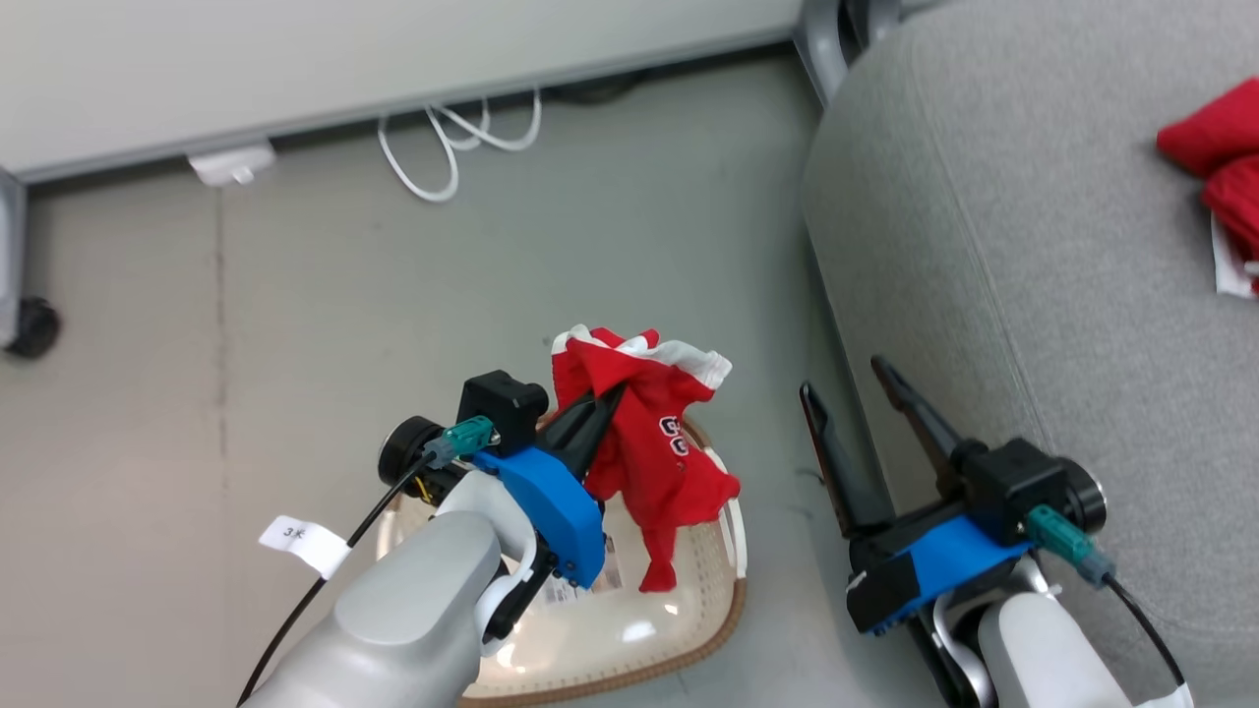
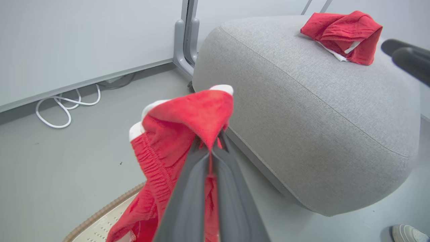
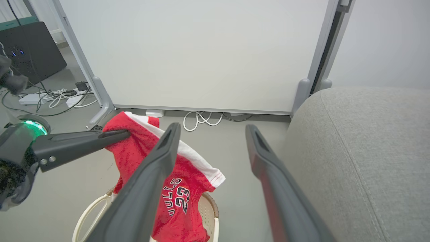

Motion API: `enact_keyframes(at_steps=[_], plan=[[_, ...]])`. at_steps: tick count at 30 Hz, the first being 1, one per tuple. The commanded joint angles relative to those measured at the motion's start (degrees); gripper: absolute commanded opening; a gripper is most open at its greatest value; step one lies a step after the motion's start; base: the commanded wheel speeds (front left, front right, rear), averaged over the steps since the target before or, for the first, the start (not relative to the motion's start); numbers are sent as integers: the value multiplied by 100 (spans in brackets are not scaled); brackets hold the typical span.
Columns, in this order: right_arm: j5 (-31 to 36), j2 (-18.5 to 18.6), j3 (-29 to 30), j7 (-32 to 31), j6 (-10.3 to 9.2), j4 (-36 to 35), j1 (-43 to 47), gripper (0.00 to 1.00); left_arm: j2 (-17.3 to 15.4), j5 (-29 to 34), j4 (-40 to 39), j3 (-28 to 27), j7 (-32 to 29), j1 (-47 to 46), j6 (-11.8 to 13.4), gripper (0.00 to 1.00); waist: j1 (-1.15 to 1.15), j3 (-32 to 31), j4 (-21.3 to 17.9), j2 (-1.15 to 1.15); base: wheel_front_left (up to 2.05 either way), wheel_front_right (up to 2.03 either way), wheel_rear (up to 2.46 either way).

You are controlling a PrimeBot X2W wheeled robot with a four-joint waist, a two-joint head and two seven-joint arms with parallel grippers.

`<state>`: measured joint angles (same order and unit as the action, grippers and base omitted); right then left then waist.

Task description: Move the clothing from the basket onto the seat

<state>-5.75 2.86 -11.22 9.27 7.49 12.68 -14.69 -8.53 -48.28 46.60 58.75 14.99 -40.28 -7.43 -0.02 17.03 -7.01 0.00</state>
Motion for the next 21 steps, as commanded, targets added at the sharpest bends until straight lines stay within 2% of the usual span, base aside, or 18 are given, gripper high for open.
enact_keyframes(at_steps=[1, 10, 21], plan=[[-25, 5, -1, -1, 1, 29, 107, 100, -9, 44, -55, -30, 28, 53, -4, 0, 2, -419, 251, 0, 0, 0, 0], [-111, 5, -81, -128, 2, 111, 495, 100, 39, 178, -404, -111, 28, -132, -4, 0, 2, -1107, 405, 0, 0, 0, 0], [-198, 5, -189, -206, 1, 123, 691, 100, 210, 140, -586, 16, 28, -688, -4, 0, 2, -1460, 509, 0, 0, 0, 0]])
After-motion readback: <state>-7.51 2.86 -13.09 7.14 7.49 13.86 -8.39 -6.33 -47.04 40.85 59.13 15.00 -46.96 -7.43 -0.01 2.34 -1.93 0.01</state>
